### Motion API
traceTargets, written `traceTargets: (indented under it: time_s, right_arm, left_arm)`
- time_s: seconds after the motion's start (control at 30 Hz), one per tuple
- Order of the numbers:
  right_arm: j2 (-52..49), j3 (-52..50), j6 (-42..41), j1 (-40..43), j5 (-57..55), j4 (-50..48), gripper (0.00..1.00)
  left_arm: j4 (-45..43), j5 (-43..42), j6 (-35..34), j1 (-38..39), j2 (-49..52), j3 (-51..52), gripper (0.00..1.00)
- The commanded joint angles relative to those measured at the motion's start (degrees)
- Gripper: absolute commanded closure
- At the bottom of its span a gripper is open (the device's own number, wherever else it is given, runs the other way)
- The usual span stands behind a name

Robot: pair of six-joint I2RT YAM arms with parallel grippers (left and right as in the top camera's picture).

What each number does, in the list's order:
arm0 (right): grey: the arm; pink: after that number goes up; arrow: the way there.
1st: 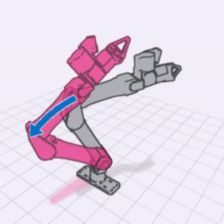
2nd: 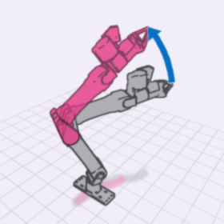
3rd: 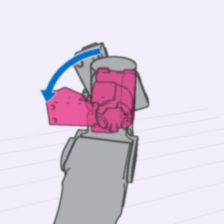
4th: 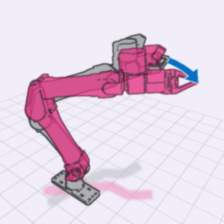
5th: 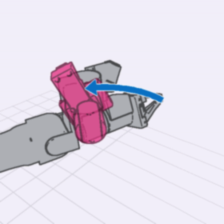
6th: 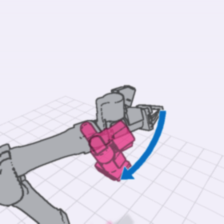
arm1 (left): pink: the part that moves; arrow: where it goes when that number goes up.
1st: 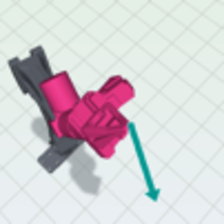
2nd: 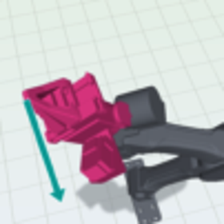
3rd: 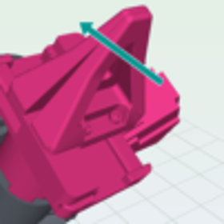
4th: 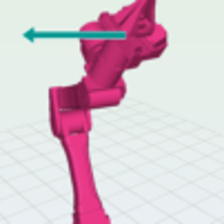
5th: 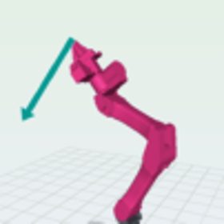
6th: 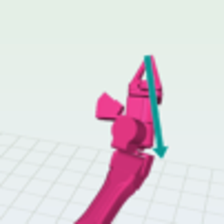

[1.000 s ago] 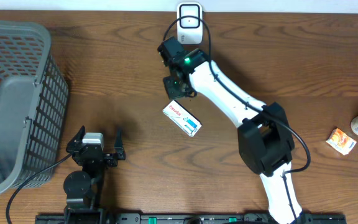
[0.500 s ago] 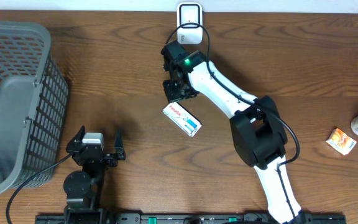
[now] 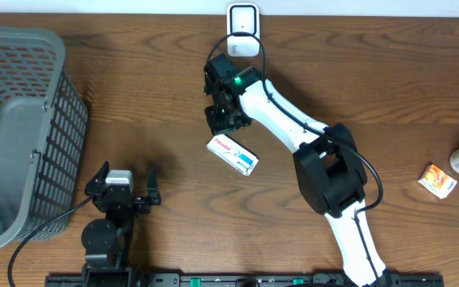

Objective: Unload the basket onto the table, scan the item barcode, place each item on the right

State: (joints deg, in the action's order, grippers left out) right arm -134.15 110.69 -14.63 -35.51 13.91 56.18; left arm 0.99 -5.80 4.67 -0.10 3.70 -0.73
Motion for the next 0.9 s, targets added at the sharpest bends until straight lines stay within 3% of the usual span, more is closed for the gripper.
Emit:
traceTargets:
  time_s: [0.0,0.2,0.37,0.67,0.77,0.87]
  right_arm:
    - [-0.83,-0.13,2.97,-1.73,3.08,3.67,0.99]
    - [-0.83,-0.13,8.79,-4.66,1.64,8.50,0.99]
    - [-0.83,-0.13,19.19,-8.44,7.34,12.87,0.99]
    - [-0.83,-0.13,33.00,-14.01,8.41,31.01,0.99]
    - [-0.72,-0.13,30.38,-14.64,5.38,33.24,0.99]
    - [0.02,-0.13,22.91,-14.19,1.90,28.02,0.99]
  left_arm:
    - [2.49,-0.81,-0.28,0.07,0.00,0.46,0.04]
    - [2.49,-0.81,-0.28,0.07,0.00,0.46,0.04]
    - [2.49,-0.81,-0.28,0.07,0.00,0.46,0.04]
    - [2.49,-0.81,-0.28,0.07,0.00,0.46,0.04]
    - [2.49,-0.81,-0.28,0.07,0.00,0.46,0.04]
    - [2.51,-0.81,-0.28,0.07,0.00,0.46,0.04]
